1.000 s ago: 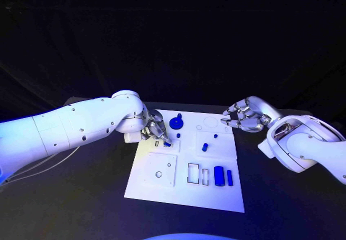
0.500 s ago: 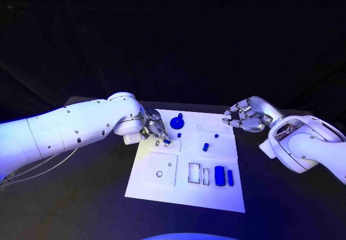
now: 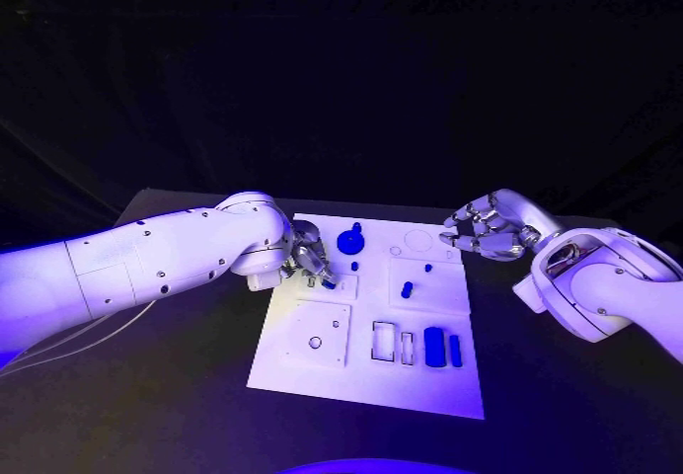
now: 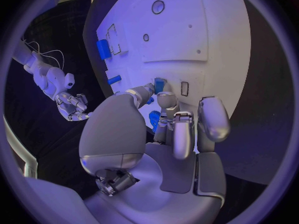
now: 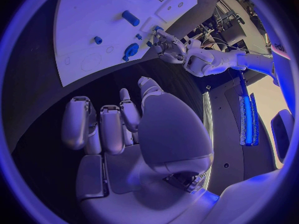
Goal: Assemble the parts on the task board
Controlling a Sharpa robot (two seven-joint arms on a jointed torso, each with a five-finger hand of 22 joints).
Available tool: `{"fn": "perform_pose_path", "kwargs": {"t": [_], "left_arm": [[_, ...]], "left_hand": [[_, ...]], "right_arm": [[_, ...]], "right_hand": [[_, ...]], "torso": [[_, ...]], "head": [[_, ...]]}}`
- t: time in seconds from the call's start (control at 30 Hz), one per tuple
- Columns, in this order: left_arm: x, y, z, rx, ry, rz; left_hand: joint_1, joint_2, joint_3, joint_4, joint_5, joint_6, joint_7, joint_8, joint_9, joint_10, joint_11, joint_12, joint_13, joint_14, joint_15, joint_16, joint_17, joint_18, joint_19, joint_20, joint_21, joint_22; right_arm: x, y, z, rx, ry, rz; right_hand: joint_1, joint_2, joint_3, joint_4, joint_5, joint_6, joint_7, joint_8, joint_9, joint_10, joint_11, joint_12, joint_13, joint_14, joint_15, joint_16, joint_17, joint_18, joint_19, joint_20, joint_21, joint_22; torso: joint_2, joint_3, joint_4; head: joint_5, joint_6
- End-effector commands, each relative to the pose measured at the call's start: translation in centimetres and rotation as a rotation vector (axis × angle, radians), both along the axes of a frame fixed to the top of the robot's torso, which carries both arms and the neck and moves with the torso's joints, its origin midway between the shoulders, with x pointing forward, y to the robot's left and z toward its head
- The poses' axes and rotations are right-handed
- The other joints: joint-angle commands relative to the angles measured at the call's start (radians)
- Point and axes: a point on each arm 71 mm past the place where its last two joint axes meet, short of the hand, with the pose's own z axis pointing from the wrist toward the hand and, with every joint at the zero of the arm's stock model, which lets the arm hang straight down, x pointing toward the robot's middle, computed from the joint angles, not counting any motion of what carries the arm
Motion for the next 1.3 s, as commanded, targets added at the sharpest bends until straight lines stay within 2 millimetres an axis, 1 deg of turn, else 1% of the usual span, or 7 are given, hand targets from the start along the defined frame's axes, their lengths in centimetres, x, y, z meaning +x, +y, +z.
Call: {"fn": "perform_pose_path", "kwargs": {"t": [0.03, 0.13, 0.4, 0.5, 0.9, 1.03, 1.3], "left_arm": [[0.13, -0.04, -0.01, 0.031, -0.027, -0.009], [0.14, -0.06, -0.1, 0.037, -0.028, -0.006], [0.11, -0.12, -0.18, 0.043, -0.028, -0.003], [0.1, -0.09, -0.17, 0.042, -0.028, -0.002], [0.02, -0.06, -0.01, -0.009, -0.032, 0.019], [0.02, -0.01, 0.06, -0.023, -0.037, 0.026], [-0.05, 0.04, 0.06, -0.028, -0.033, 0.029]], "left_hand": [[-0.01, 0.003, 0.039, -0.03, 0.004, 0.018, -0.019, 0.006, 0.003, 0.007, -0.003, 0.008, 0.005, 0.097, -0.01, 0.008, 0.242, -0.011, 0.012, 0.0, 0.007, 0.007], [-0.016, 0.003, 0.043, -0.032, 0.004, 0.02, -0.02, 0.008, 0.006, 0.01, -0.003, 0.013, 0.009, 0.098, -0.01, 0.009, 0.244, -0.012, 0.015, -0.001, 0.011, 0.014], [-0.03, 0.002, 0.05, -0.035, 0.004, 0.023, -0.022, 0.012, 0.011, 0.016, -0.005, 0.021, 0.017, 0.1, -0.011, 0.013, 0.248, -0.013, 0.019, -0.002, 0.017, 0.024], [-0.031, 0.002, 0.05, -0.036, 0.004, 0.023, -0.022, 0.013, 0.011, 0.016, -0.005, 0.021, 0.016, 0.1, -0.012, 0.013, 0.249, -0.013, 0.019, -0.002, 0.017, 0.024], [-0.035, 0.002, 0.058, -0.042, 0.004, 0.025, -0.025, 0.016, 0.015, 0.018, -0.007, 0.021, 0.016, 0.1, -0.013, 0.015, 0.251, -0.014, 0.02, -0.003, 0.018, 0.026], [-0.039, 0.001, 0.06, -0.044, 0.004, 0.026, -0.025, 0.017, 0.017, 0.02, -0.008, 0.023, 0.018, 0.101, -0.014, 0.016, 0.252, -0.014, 0.02, -0.003, 0.019, 0.027], [-0.052, -0.001, 0.062, -0.044, 0.004, 0.028, -0.026, 0.02, 0.02, 0.022, -0.008, 0.023, 0.017, 0.101, -0.014, 0.017, 0.253, -0.014, 0.02, -0.004, 0.02, 0.028]], "right_arm": [[-0.06, 0.09, 0.03, -0.002, -0.008, 0.007], [-0.06, 0.08, 0.04, -0.002, -0.008, 0.007], [-0.06, 0.06, 0.04, -0.002, -0.008, 0.007], [-0.06, 0.05, 0.04, -0.002, -0.008, 0.006], [-0.04, 0.06, 0.02, -0.002, -0.008, 0.007], [-0.04, 0.06, 0.01, -0.002, -0.008, 0.007], [-0.05, 0.06, 0.0, -0.002, -0.007, 0.008]], "right_hand": [[-0.007, 0.003, 0.0, 0.006, 0.001, -0.005, -0.001, 0.004, 0.001, 0.007, 0.002, 0.006, -0.001, 0.035, -0.009, -0.004, -0.001, 0.005, 0.007, -0.003, -0.004, 0.065], [-0.007, 0.003, 0.0, 0.006, 0.001, -0.005, -0.001, 0.004, 0.001, 0.007, 0.002, 0.006, -0.001, 0.035, -0.009, -0.004, -0.001, 0.005, 0.007, -0.003, -0.004, 0.065], [-0.007, 0.003, 0.0, 0.006, 0.001, -0.005, -0.001, 0.004, 0.001, 0.007, 0.002, 0.006, -0.001, 0.035, -0.009, -0.004, -0.001, 0.005, 0.007, -0.003, -0.004, 0.065], [-0.007, 0.003, 0.0, 0.006, 0.001, -0.005, -0.001, 0.004, 0.001, 0.007, 0.002, 0.006, -0.001, 0.035, -0.009, -0.004, -0.001, 0.005, 0.007, -0.003, -0.004, 0.065], [-0.007, 0.003, 0.0, 0.006, 0.001, -0.005, -0.001, 0.004, 0.001, 0.007, 0.002, 0.006, -0.001, 0.035, -0.009, -0.004, -0.001, 0.005, 0.007, -0.003, -0.004, 0.065], [-0.007, 0.003, 0.0, 0.006, 0.001, -0.005, -0.001, 0.004, 0.001, 0.007, 0.002, 0.006, -0.001, 0.035, -0.009, -0.004, -0.001, 0.005, 0.007, -0.003, -0.004, 0.065], [-0.008, 0.003, 0.0, 0.006, 0.001, -0.004, -0.002, 0.005, 0.001, 0.007, 0.002, 0.006, -0.001, 0.035, -0.009, -0.003, 0.0, 0.004, 0.007, -0.003, -0.003, 0.066]], "torso": [[0.0, 0.0007, -0.0002], [0.0, 0.0011, -0.0001], [0.0, 0.0008, -0.0004], [0.0, 0.0009, -0.0002], [0.0, -0.0001, -0.0001], [0.0, 0.0008, 0.0003], [0.0, 0.0007, 0.0007]], "head": [[0.001, -0.001], [0.001, -0.001], [0.0, -0.002], [0.0, -0.001], [0.0, -0.002], [-0.001, -0.003], [0.0, -0.005]]}}
